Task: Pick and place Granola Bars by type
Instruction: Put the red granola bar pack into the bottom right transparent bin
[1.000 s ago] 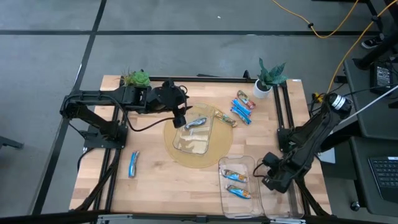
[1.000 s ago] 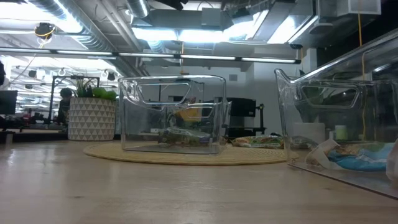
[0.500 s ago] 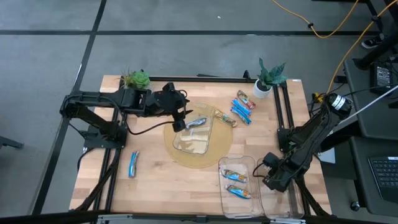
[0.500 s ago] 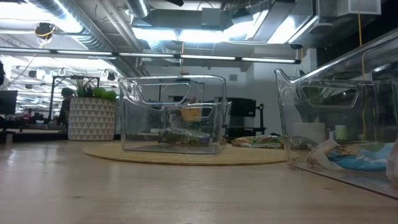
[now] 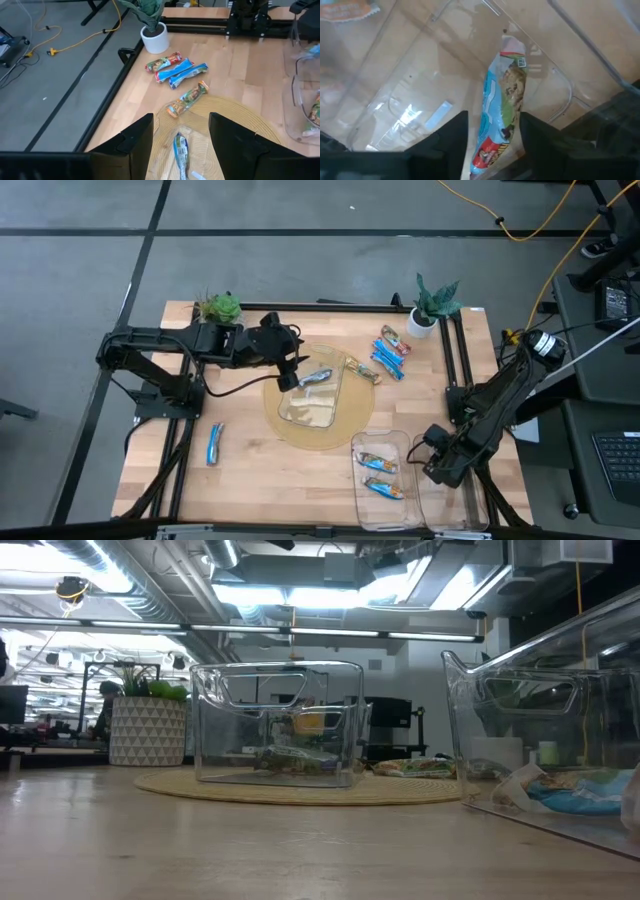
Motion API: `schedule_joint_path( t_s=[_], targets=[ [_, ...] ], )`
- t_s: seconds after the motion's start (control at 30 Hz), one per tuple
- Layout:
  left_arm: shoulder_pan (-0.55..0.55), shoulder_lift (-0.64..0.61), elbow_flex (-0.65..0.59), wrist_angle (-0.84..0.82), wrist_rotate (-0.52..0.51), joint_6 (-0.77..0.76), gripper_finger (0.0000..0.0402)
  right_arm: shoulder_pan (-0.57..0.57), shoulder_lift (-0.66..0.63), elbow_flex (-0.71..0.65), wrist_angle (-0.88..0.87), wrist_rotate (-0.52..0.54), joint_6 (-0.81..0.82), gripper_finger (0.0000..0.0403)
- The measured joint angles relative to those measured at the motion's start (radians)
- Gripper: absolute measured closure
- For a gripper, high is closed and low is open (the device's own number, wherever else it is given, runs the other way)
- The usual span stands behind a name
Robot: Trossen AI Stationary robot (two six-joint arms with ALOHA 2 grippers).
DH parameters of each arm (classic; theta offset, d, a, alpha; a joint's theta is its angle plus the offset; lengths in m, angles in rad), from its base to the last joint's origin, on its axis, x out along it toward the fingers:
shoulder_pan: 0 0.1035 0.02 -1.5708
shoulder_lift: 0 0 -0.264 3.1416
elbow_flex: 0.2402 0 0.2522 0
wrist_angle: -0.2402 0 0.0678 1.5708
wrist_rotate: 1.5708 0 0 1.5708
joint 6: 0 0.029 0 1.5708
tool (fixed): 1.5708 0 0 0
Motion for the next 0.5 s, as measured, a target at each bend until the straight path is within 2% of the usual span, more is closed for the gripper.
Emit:
schedule_joint_path(
  t_s=[0.3, 0.5],
  targets=[
    [0.000, 0.000, 0.000, -0.092, -0.027, -0.006, 0.0232, 0.000, -0.050, 0.008, -0.040, 0.004, 0.018, 0.0172],
    [0.000, 0.000, 0.000, -0.214, -0.025, -0.100, 0.0233, 0.000, -0.079, 0.136, -0.262, 0.114, -0.022, 0.0177]
  ],
)
